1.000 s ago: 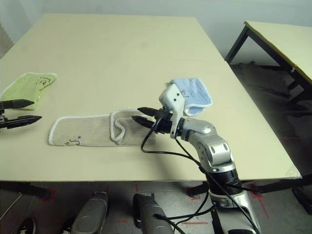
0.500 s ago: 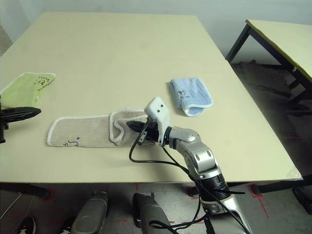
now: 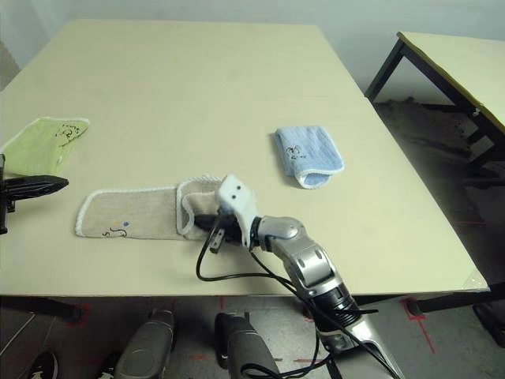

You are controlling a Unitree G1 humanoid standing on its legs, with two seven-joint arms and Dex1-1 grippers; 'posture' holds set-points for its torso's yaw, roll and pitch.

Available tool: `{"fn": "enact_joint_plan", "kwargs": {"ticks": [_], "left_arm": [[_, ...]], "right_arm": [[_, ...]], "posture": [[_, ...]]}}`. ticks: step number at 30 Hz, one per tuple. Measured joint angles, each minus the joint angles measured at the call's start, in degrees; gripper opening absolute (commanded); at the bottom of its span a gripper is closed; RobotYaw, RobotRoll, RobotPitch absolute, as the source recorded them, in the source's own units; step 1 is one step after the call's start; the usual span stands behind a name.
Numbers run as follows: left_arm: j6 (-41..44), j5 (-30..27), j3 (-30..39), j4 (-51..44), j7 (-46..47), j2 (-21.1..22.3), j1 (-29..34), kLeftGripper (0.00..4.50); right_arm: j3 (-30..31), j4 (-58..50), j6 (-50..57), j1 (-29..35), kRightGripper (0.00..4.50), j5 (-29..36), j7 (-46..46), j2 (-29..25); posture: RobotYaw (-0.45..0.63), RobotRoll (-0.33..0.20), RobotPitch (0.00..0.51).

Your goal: Fold the towel and set it aside.

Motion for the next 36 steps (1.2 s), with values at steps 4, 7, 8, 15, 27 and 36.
{"fn": "enact_joint_plan", "kwargs": {"ticks": [4,7,8,15,27,36], "left_arm": [[-0.01,0.23,-0.12,-0.17,-0.40,1.06,0.45,0.89],[-0.17,0.75,-0.77,-0.16,-0.41,1.07,0.81,1.88],[-0.29,0.91,-1.00,-0.16,-0.39,1.07,0.81,2.27],[-1.89,2.66,-2.42,0.08,-0.35,1.07,0.72,4.49],[-3.84,4.05,-3.18,1.22,-0.08,1.07,-0.30,4.49],[-4.62,4.75,-3.46,2.55,0.01,1.00,-0.98,4.49]], "right_arm": [[-1.00,-0.71,0.81,0.09,0.00,1.75,1.00,0.04],[-4.13,-2.67,2.86,-0.40,0.00,5.45,1.53,0.12],[-5.49,-3.47,3.59,-1.13,0.00,6.76,1.57,0.15],[-13.05,-5.33,7.44,-7.94,0.00,13.61,-0.24,0.99],[-7.33,11.53,0.68,-6.49,0.00,0.84,-6.21,2.27],[-15.11,6.95,1.08,-9.45,0.00,10.25,0.88,0.08]], "posture": [[0.18,0.000,0.176],[0.17,0.000,0.178],[0.17,0.000,0.180],[0.16,0.000,0.181],[0.18,0.000,0.169],[0.16,0.000,0.171]]}}
